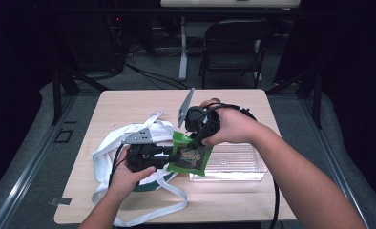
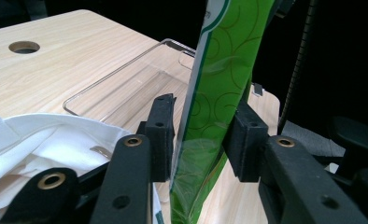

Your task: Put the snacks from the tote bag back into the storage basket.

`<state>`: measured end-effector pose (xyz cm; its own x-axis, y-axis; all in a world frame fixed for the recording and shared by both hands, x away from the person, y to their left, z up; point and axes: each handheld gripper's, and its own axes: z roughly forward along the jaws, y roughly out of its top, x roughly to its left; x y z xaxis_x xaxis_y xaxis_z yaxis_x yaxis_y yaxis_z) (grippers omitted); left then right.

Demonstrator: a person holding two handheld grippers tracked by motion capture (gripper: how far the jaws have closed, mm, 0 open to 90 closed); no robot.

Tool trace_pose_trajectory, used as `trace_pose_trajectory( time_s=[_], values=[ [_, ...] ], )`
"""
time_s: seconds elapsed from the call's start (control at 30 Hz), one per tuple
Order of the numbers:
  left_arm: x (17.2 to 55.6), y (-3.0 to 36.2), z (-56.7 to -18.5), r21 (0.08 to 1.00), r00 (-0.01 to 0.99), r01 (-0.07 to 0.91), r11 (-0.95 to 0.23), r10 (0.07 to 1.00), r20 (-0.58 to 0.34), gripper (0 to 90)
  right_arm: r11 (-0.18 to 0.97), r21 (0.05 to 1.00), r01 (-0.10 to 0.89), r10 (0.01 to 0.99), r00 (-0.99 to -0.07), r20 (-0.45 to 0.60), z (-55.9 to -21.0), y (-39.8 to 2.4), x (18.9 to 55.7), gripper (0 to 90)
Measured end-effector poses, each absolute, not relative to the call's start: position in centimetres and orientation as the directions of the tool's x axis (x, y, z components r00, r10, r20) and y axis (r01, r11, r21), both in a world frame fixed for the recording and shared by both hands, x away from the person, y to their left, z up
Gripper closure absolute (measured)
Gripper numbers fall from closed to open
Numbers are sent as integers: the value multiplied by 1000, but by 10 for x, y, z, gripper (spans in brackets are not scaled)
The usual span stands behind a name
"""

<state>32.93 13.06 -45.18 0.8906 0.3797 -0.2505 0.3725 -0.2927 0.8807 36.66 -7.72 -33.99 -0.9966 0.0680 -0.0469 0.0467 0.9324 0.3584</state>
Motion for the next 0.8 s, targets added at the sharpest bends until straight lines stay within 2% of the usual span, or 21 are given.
trace_pose_trajectory(
  time_s=[0.8],
  values=[
    [332, 134, -453, 884, 877, 384, -267, 406, -258, 565, 941, 334, 45, 78, -993, -86, -336, -82, 367, 749]
  ],
)
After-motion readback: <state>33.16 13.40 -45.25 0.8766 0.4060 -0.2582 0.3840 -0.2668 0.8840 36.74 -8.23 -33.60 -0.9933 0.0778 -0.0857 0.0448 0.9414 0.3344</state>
